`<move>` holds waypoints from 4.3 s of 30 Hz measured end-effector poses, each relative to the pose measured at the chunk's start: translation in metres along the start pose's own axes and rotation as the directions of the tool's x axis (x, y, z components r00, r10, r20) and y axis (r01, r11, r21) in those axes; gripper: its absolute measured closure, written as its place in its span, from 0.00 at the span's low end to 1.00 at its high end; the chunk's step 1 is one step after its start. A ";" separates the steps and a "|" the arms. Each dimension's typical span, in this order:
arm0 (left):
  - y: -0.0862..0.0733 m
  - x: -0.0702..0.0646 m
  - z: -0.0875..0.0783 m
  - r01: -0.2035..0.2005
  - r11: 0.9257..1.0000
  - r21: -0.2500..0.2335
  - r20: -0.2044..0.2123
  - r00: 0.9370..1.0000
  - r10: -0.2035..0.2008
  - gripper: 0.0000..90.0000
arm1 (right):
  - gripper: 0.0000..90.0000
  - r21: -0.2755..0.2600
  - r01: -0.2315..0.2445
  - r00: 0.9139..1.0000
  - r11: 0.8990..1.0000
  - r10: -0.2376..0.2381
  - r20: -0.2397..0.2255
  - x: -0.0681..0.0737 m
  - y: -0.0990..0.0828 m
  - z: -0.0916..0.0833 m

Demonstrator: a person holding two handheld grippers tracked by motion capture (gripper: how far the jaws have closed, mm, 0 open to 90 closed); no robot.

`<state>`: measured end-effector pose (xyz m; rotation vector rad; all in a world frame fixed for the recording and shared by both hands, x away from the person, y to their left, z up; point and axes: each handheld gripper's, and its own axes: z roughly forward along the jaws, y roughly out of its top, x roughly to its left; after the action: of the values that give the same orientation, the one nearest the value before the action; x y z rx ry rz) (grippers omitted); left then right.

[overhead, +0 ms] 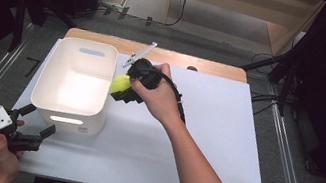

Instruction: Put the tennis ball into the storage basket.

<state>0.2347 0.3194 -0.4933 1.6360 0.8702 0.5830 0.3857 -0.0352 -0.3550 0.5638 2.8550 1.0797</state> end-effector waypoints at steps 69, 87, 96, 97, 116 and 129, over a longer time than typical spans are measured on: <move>0.000 0.000 0.000 0.007 1.000 -0.005 0.003 1.000 -0.007 0.00 | 0.26 0.108 0.128 0.990 0.986 -0.121 -0.068 0.039 0.044 0.063; 0.000 0.001 0.000 0.009 1.000 -0.008 0.003 1.000 -0.009 0.00 | 0.25 0.165 0.153 0.987 0.974 -0.142 -0.077 0.040 0.039 0.078; 0.000 0.000 0.000 0.007 1.000 -0.005 0.003 1.000 -0.007 0.00 | 0.10 0.073 0.148 0.987 0.986 -0.143 -0.070 0.039 0.041 0.061; 0.000 0.000 0.000 0.008 1.000 -0.006 0.003 1.000 -0.008 0.00 | 0.08 0.066 0.141 0.989 0.988 -0.137 -0.064 0.038 0.041 0.058; 0.000 0.000 0.000 0.008 1.000 -0.004 0.001 1.000 -0.008 0.00 | 0.00 -0.021 0.111 0.994 0.994 -0.111 -0.006 0.029 0.022 0.022; 0.000 0.000 0.000 0.004 1.000 0.001 -0.002 1.000 -0.004 0.00 | 0.00 -0.057 0.057 0.998 0.997 -0.055 0.035 0.018 -0.006 0.000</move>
<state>0.2351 0.3195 -0.4935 1.6349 0.8751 0.5818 0.3672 -0.0326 -0.3573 0.4900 2.7835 1.1287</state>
